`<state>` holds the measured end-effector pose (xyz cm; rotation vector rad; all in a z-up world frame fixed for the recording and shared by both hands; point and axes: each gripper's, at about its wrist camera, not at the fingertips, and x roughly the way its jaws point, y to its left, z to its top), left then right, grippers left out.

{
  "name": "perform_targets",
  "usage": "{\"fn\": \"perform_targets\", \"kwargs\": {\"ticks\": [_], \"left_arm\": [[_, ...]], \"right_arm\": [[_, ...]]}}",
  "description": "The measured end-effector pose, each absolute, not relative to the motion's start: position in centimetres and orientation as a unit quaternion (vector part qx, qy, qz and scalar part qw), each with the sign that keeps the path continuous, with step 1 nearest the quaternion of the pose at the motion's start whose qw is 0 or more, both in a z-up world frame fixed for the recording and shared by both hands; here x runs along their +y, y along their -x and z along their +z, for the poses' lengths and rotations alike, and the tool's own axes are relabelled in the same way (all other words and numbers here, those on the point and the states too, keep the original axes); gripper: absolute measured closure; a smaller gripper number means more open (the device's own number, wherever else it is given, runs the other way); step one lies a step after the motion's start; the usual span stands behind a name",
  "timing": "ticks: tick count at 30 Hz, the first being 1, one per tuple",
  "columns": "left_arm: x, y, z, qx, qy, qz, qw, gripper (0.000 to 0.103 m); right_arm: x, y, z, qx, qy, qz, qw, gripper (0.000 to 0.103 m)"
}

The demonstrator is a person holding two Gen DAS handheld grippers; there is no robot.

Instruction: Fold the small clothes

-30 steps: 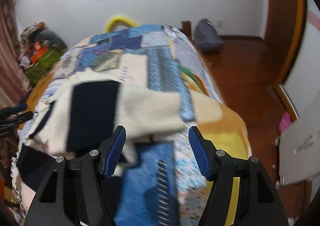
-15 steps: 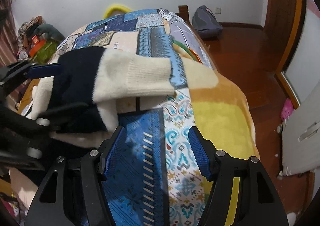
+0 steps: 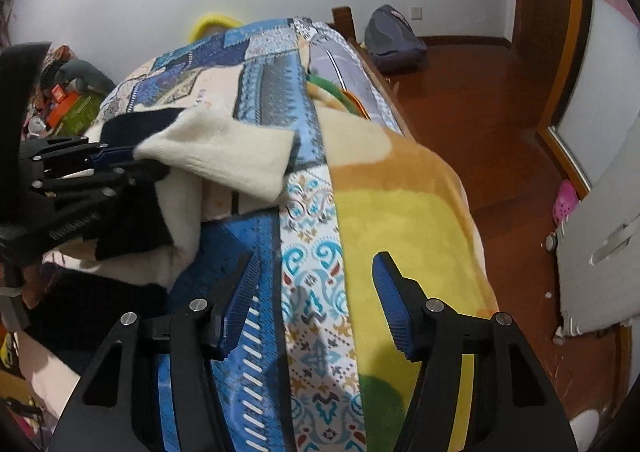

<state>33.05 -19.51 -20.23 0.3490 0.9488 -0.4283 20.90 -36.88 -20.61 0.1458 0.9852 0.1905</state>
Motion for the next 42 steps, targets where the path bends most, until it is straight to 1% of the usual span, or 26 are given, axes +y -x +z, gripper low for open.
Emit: {"fn": "perform_targets", "kwargs": {"ticks": [3,9,13,16,21,23,26,32,35,37,39,42], "left_arm": [[-15.2,-33.0,-17.8,0.45,-0.092,-0.199,0.866,0.087],[-4.9,-31.5,-15.2,0.434,-0.015,-0.132,0.891,0.087],[2.2,-30.4,-16.1,0.443,0.016,-0.071,0.894,0.086],[6.8,-29.7,-18.6,0.466,0.02,-0.027,0.884,0.086],[9.7,-28.6,-22.5,0.499,0.002,-0.008,0.866,0.086],[10.4,-28.3,-23.3,0.503,0.016,-0.014,0.864,0.086],[11.4,-27.7,-23.2,0.492,0.034,-0.01,0.87,0.08],[12.6,-27.7,-22.3,0.481,0.05,-0.007,0.875,0.078],[13.6,-27.2,-21.2,0.468,0.066,-0.005,0.881,0.078],[14.0,-27.0,-20.5,0.458,0.066,0.003,0.886,0.075],[14.6,-27.5,-20.5,0.455,0.053,0.025,0.888,0.065],[15.0,-28.5,-22.0,0.473,0.03,0.044,0.88,0.065]], "right_arm": [[-36.0,-21.5,-20.1,0.465,-0.069,0.102,0.877,0.046],[-33.0,-22.3,-19.2,0.457,-0.05,0.135,0.878,0.046],[-30.6,-22.7,-19.6,0.459,-0.025,0.155,0.875,0.046],[-28.6,-23.1,-20.1,0.465,-0.016,0.169,0.869,0.046],[-25.6,-22.6,-21.1,0.479,0.013,0.194,0.856,0.046],[-24.7,-22.6,-21.7,0.485,0.03,0.193,0.852,0.046],[-23.4,-22.9,-22.2,0.493,0.037,0.195,0.847,0.046],[-21.5,-24.6,-21.5,0.467,0.06,0.176,0.865,0.046],[-22.2,-25.5,-20.7,0.451,0.038,0.164,0.876,0.046],[-22.9,-25.9,-20.3,0.442,0.025,0.154,0.883,0.046],[-24.0,-26.3,-19.9,0.433,0.008,0.135,0.891,0.046],[-25.1,-26.5,-20.0,0.43,-0.012,0.114,0.895,0.046]]}}
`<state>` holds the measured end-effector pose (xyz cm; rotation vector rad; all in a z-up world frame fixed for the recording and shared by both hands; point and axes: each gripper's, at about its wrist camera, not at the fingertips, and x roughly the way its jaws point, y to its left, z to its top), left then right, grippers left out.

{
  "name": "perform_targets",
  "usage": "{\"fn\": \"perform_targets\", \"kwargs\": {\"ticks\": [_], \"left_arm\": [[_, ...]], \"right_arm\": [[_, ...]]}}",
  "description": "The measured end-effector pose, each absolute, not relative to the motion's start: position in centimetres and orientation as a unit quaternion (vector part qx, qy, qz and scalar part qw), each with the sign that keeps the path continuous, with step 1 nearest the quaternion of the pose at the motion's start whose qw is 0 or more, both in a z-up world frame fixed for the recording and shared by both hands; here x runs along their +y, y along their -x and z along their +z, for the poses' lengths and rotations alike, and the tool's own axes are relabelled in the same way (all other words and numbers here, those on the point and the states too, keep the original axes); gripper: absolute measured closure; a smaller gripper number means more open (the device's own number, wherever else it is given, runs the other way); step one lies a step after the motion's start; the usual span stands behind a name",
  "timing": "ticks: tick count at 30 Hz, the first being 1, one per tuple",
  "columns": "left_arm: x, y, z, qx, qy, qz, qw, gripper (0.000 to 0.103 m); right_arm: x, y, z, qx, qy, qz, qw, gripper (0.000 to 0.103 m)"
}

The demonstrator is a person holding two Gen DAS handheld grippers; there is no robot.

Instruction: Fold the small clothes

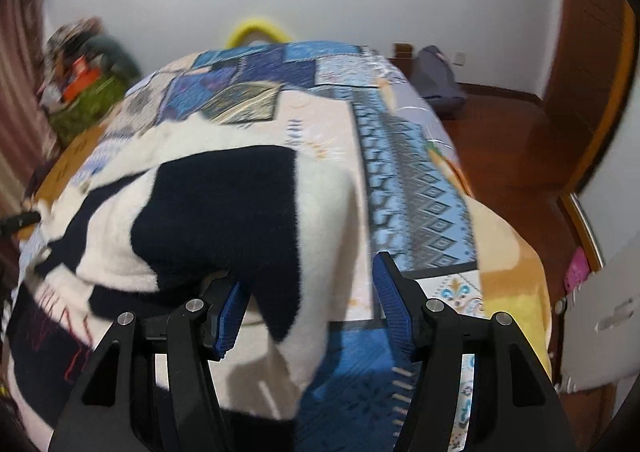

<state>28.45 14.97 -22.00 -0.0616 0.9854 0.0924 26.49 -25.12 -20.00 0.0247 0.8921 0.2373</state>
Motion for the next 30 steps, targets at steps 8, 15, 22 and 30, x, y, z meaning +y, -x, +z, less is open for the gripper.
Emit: {"fn": "perform_targets", "kwargs": {"ticks": [8,15,22,30], "left_arm": [[14.2,-29.1,-25.5,0.501,0.01,0.052,0.864,0.065],[13.9,-29.1,-26.0,0.503,-0.021,0.059,0.862,0.065],[14.7,-29.0,-26.1,0.498,-0.019,0.067,0.864,0.064],[17.1,-27.9,-25.7,0.497,0.018,0.063,0.865,0.087]], "right_arm": [[-22.2,-25.7,-22.2,0.464,0.037,0.156,0.871,0.046],[-23.3,-28.8,-22.0,0.448,0.03,0.082,0.89,0.048],[-26.9,-28.2,-21.2,0.456,0.003,0.088,0.886,0.048],[-27.0,-24.3,-19.5,0.427,0.059,0.114,0.895,0.061]]}}
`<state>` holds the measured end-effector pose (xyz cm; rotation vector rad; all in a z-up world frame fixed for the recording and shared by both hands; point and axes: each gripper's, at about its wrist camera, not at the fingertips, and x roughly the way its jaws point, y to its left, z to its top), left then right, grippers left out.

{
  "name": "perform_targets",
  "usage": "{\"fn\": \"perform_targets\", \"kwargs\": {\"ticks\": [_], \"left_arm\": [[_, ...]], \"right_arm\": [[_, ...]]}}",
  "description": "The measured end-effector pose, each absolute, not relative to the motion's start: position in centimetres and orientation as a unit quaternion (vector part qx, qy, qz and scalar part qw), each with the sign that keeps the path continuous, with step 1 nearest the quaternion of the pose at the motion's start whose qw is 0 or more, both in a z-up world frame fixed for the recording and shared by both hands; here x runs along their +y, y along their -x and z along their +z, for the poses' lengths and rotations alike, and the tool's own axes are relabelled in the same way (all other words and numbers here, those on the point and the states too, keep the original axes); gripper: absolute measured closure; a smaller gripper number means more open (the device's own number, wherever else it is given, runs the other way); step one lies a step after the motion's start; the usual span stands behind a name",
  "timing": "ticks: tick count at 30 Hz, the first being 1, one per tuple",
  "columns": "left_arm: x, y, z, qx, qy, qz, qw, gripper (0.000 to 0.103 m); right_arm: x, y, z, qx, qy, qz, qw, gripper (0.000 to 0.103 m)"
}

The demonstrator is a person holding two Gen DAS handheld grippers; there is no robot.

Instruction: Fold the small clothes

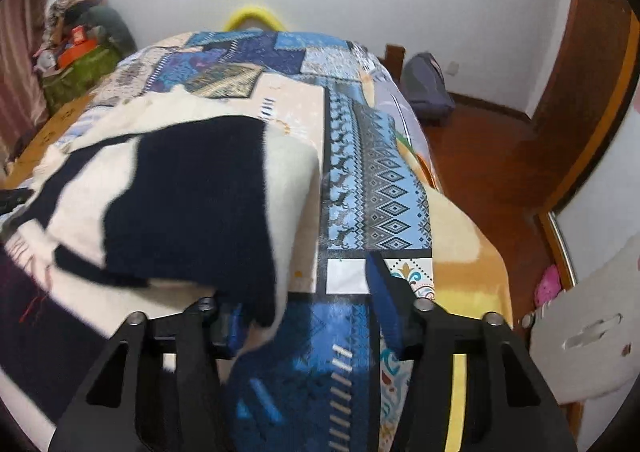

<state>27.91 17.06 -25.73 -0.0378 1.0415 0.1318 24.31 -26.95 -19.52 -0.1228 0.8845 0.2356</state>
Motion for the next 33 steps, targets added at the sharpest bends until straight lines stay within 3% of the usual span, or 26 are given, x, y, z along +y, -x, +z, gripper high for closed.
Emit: {"fn": "perform_targets", "kwargs": {"ticks": [10,17,28,33], "left_arm": [[19.5,-26.5,-23.1,0.476,0.015,0.1,0.874,0.087],[15.7,-27.1,-20.4,0.455,0.005,0.026,0.89,0.083],[14.0,-30.5,-26.2,0.502,-0.039,0.039,0.863,0.079],[16.0,-29.2,-26.3,0.503,-0.051,0.062,0.861,0.076]], "right_arm": [[-29.1,-22.8,-16.3,0.413,0.008,0.124,0.902,0.064],[-27.7,-24.5,-14.1,0.401,-0.03,0.162,0.901,0.063],[-20.6,-29.1,-22.3,0.495,-0.006,0.208,0.843,0.064],[-22.1,-28.3,-22.1,0.495,0.003,0.21,0.843,0.064]]}}
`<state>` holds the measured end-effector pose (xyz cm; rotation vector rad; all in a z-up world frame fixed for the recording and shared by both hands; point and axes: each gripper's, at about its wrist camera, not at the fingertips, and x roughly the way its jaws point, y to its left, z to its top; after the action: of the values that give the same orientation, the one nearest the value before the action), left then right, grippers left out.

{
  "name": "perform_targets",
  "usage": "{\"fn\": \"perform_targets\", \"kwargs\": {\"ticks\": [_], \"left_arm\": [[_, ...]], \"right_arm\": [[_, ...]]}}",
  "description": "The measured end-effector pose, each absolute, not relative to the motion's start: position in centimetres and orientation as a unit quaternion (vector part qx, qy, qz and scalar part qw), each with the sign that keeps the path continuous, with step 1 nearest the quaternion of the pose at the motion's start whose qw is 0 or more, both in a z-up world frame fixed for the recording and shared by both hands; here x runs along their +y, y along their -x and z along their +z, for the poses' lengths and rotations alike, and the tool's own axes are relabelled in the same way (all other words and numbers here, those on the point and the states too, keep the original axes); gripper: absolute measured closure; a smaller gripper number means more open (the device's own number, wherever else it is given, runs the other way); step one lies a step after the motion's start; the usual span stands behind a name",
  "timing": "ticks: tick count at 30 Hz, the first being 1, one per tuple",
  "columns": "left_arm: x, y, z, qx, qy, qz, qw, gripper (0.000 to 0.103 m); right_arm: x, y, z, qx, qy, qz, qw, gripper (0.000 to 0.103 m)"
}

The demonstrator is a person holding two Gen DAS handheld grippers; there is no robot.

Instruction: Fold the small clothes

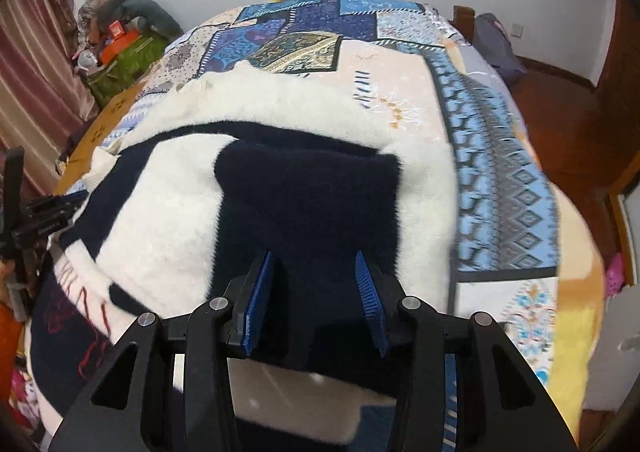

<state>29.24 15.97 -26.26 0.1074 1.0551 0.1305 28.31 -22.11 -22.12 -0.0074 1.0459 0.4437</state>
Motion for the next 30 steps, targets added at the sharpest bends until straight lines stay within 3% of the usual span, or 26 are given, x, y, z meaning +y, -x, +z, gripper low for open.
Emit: {"fn": "perform_targets", "kwargs": {"ticks": [4,11,23,26,28,30], "left_arm": [[17.9,-27.4,-25.9,0.508,-0.018,0.06,0.859,0.064],[19.1,-22.3,-24.4,0.514,0.002,0.061,0.856,0.052],[18.3,-13.5,-24.3,0.545,0.038,0.027,0.837,0.051],[18.3,-12.2,-24.3,0.552,0.061,0.009,0.832,0.057],[17.9,-11.7,-24.1,0.55,0.062,0.0,0.833,0.069],[17.2,-11.5,-23.8,0.543,0.047,-0.002,0.838,0.084]], "right_arm": [[-23.7,-27.0,-21.1,0.493,0.022,0.185,0.85,0.064],[-25.4,-23.1,-20.2,0.508,0.053,0.183,0.84,0.049],[-25.7,-15.8,-22.0,0.532,-0.001,0.213,0.82,0.05],[-25.4,-14.7,-22.1,0.54,-0.011,0.232,0.809,0.057],[-24.9,-14.0,-22.0,0.539,0.002,0.244,0.806,0.065],[-24.4,-13.7,-21.6,0.53,0.013,0.248,0.811,0.079]]}}
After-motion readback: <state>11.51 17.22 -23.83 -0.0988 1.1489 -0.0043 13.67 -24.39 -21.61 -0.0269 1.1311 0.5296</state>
